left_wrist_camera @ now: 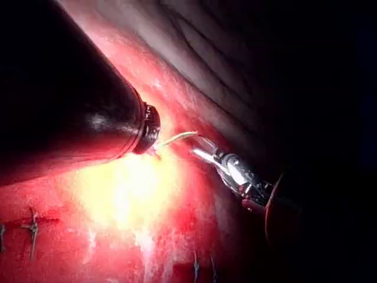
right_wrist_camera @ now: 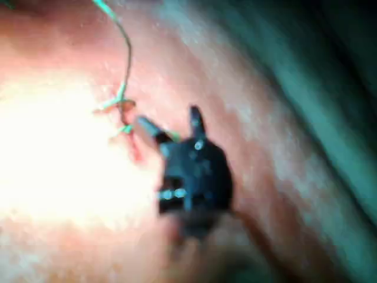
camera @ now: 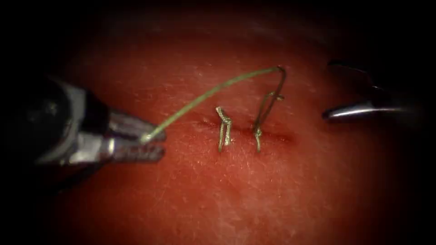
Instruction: Wound Closure
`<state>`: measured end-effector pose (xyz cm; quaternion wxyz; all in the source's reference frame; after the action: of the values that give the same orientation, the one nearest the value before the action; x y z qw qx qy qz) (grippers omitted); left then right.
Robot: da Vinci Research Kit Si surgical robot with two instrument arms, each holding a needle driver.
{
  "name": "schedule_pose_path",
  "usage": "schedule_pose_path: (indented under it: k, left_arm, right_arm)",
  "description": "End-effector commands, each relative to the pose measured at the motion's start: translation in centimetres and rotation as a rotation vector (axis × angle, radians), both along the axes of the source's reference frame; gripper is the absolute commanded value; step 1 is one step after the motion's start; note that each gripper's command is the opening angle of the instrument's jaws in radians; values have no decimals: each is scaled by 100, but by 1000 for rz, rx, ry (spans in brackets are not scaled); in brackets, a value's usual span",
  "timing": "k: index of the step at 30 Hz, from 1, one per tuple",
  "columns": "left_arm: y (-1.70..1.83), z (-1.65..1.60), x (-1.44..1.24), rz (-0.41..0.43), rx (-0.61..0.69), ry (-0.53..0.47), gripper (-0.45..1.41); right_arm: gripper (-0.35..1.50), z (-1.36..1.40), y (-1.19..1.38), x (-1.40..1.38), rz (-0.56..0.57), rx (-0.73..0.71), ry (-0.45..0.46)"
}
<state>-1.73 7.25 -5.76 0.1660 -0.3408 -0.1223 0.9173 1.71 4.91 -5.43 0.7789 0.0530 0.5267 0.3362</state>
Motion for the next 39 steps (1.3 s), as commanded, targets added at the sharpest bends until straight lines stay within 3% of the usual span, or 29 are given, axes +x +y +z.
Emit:
schedule_pose_path:
  k: [1,9,15,18,24,27,34,39]
  left_arm:
    - [8,16,-1,-2,-2,3,-35]
    - [30,54,16,-13,0,22,-35]
    - [41,64,13,-14,7,18,-35]
    - [44,67,13,-14,9,16,-35]
    - [43,66,23,-7,11,15,-35]
    - [41,64,24,-5,12,18,-35]
    - [44,60,5,9,8,14,-35]
    - [57,71,7,5,5,18,-35]
  right_arm:
    - [-35,4,1,28,10,-24,1]
    - [-35,25,9,50,73,-72,-36]
    - [-35,36,11,57,61,-101,-37]
    - [-35,37,13,49,49,-117,-39]
    - [-35,43,23,3,55,-148,-87]
    - [-35,46,27,-3,60,-151,-96]
    - [-35,65,36,47,37,-154,-54]
    - [-35,81,30,78,11,-167,-26]
